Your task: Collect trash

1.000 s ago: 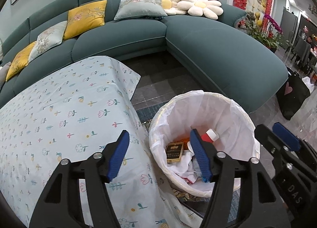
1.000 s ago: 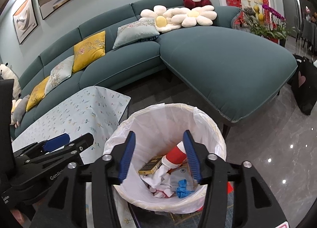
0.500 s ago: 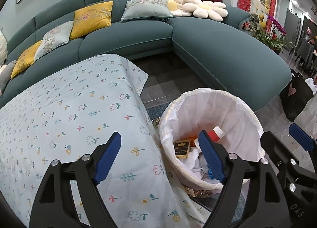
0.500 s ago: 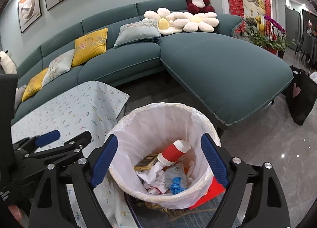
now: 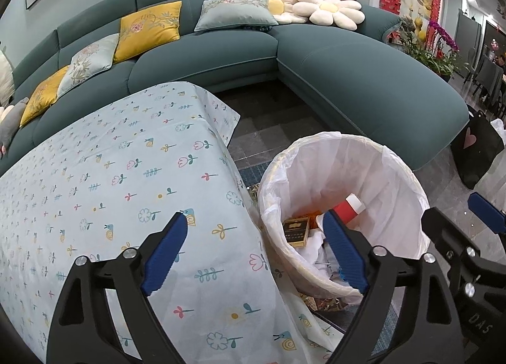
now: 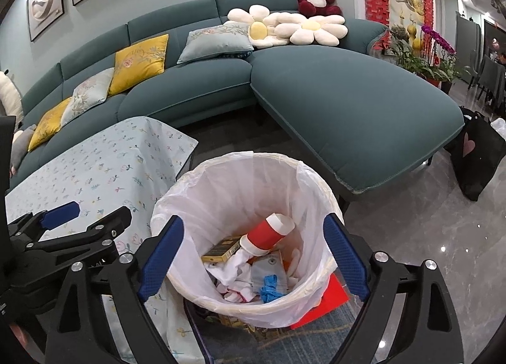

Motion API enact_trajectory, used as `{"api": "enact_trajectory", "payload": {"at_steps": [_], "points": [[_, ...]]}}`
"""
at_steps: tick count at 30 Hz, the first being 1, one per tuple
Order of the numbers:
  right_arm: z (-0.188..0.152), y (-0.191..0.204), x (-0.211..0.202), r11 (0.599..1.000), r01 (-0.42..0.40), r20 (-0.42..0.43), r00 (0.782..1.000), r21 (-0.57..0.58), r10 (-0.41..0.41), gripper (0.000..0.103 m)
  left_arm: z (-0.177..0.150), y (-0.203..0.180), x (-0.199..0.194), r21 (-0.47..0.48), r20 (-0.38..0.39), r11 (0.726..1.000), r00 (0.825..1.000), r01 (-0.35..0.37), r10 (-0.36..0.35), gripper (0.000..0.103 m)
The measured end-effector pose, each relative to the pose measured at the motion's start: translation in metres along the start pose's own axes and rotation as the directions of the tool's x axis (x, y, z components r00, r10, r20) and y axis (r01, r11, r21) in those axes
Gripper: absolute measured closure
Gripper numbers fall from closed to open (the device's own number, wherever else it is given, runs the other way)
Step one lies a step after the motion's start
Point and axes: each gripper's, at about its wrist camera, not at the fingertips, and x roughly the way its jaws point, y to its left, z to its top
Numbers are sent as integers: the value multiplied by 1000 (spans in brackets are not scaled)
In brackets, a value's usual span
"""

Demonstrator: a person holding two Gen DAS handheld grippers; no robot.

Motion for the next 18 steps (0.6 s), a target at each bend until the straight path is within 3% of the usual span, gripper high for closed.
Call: {"api": "enact_trajectory", "payload": {"at_steps": [1, 18], "points": [[0, 0, 0, 1000, 4, 0, 1000, -4, -4, 7, 0, 0, 0, 0, 2, 1000, 1000, -1, 1, 16], [-4, -3, 0, 999, 34, -6, 999, -23, -34, 6, -4, -3, 1, 7, -14, 1000, 1000, -11, 11, 15]]}}
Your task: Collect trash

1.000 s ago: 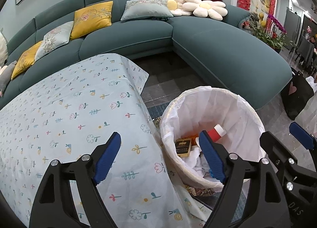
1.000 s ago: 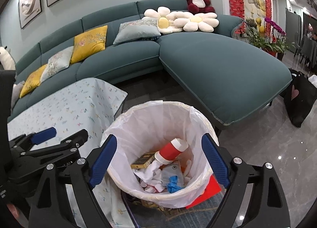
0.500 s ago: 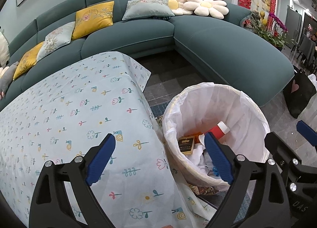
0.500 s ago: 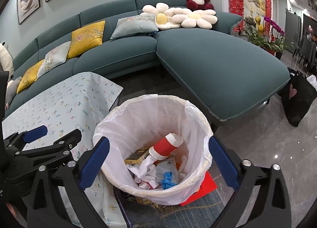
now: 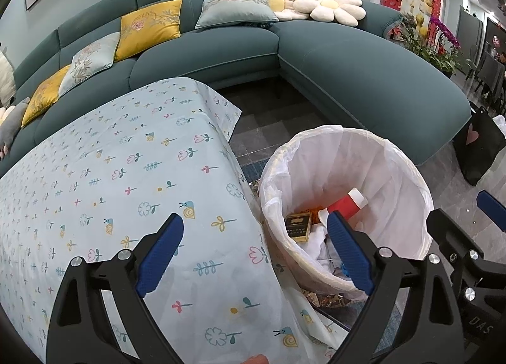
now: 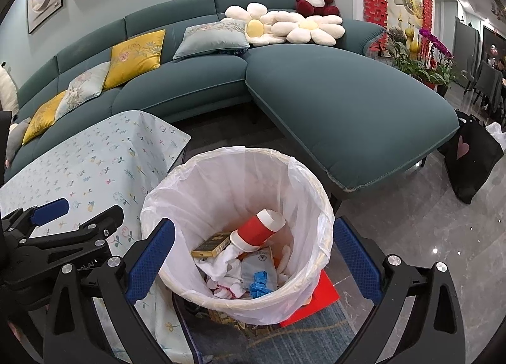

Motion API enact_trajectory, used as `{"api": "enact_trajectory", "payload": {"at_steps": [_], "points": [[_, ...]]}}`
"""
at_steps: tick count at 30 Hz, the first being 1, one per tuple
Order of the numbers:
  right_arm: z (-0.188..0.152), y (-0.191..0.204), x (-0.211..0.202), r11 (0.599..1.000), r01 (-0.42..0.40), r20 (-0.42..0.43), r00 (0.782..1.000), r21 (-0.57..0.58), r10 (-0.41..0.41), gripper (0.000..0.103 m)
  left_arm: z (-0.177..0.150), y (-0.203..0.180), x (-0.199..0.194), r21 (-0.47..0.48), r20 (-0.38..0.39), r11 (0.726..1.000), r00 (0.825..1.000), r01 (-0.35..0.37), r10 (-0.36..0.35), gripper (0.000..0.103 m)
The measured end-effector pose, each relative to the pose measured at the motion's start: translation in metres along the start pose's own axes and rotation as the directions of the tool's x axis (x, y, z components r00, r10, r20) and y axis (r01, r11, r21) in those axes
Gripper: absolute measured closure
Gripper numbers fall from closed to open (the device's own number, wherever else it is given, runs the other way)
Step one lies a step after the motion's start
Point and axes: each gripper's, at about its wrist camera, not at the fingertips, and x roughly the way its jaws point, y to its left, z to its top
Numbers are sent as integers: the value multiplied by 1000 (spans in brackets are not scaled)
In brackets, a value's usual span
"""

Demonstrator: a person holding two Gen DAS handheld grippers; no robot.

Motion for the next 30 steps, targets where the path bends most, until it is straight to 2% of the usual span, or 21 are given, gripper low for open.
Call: {"api": "enact_trajectory", "payload": {"at_steps": [30], "points": [[-8, 3, 3, 1000, -2, -18, 1000, -15, 1, 6, -5, 6, -4, -28, 0, 999, 1000, -28, 28, 15]]}}
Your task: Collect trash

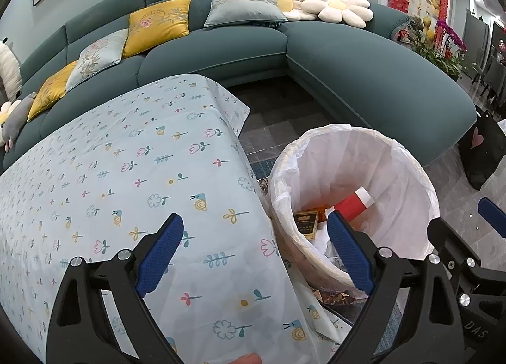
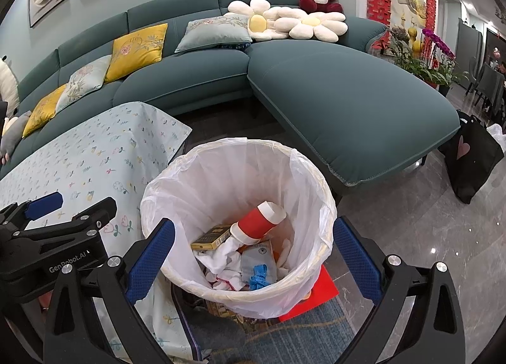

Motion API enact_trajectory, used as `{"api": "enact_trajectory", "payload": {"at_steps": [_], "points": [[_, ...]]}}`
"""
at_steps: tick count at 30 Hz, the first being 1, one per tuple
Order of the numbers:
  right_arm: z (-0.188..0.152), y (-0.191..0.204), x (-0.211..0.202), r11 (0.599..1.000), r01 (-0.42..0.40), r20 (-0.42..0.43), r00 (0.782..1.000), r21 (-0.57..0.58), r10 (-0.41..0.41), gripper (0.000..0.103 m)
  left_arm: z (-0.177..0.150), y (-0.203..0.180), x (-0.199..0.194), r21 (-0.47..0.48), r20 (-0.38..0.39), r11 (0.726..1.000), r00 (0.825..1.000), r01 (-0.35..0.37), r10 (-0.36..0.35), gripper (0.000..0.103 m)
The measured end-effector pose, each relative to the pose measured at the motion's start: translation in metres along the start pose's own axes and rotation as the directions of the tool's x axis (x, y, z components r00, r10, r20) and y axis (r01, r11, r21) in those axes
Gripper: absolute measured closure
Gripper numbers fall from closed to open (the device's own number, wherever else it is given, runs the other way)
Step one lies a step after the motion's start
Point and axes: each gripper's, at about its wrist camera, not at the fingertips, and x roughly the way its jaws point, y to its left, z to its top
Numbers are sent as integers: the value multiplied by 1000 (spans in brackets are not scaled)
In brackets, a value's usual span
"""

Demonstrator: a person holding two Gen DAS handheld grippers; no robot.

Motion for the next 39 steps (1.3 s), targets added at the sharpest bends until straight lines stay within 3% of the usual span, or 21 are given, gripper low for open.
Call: {"api": "enact_trajectory", "payload": {"at_steps": [14, 23, 39], "points": [[-3, 5, 0, 1000, 5, -3, 1000, -15, -5, 6, -3, 2, -2, 5, 29, 999, 999, -37, 37, 12], [-4, 5, 1, 1000, 7, -2, 1000, -22, -7, 6, -5, 8, 3, -24, 6, 998, 998, -56, 56, 10], [-8, 6, 2, 999, 12, -7, 1000, -34, -12, 6, -9, 9, 1, -42, 0, 998, 999, -41, 41, 10]]}}
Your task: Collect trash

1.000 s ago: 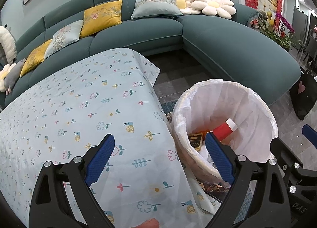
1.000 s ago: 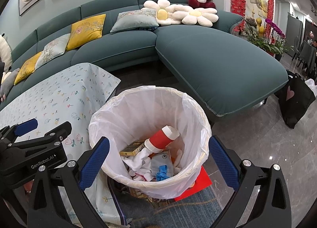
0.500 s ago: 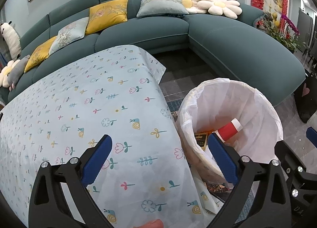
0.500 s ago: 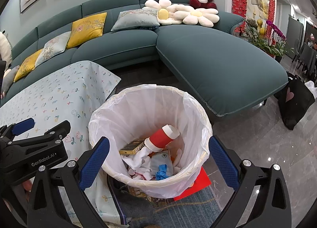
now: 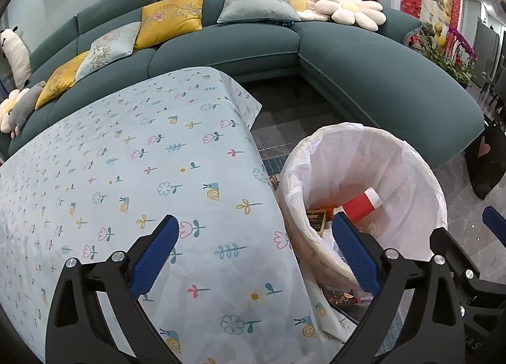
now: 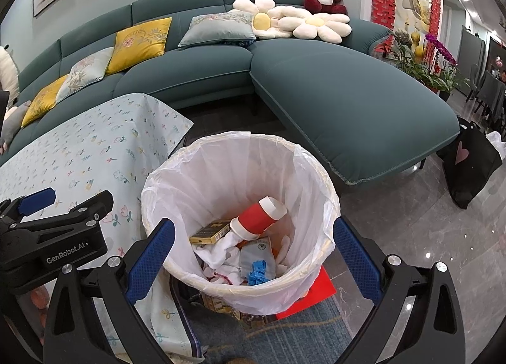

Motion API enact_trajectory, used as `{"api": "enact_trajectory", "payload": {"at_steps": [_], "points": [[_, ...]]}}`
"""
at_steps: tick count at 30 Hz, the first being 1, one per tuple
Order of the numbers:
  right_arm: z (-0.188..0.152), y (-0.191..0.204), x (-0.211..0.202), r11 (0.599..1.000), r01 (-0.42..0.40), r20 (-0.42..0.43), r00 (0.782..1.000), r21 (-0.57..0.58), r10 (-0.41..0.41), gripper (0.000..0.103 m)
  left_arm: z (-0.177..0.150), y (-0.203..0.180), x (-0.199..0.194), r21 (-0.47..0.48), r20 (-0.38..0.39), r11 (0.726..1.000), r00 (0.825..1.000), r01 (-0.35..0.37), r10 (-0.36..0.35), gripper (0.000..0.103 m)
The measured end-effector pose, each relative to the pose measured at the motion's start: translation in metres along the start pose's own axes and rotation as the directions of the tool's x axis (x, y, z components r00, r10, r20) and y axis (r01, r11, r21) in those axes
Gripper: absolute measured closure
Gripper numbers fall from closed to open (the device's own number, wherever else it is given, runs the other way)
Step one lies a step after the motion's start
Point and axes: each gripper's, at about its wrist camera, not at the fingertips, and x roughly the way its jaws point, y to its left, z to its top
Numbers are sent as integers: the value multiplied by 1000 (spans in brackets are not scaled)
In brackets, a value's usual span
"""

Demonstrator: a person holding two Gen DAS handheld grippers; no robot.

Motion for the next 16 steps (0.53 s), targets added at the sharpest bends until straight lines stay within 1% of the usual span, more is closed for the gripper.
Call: {"api": "enact_trajectory", "payload": {"at_steps": [6, 9, 16], "points": [[-2, -1, 0, 1000, 3, -2, 1000, 5, -3, 6, -1, -2, 0, 15, 4, 1000, 1000, -16, 16, 10], [-1, -1, 1, 1000, 5, -5, 1000, 6, -5, 6, -1, -3, -1, 20, 5, 1000, 1000, -2, 2, 10], [-1, -4, 0, 1000, 11, -8, 1000, 9, -11, 6, -1, -4, -2, 16, 8, 1000, 1000, 5, -5, 10]]}}
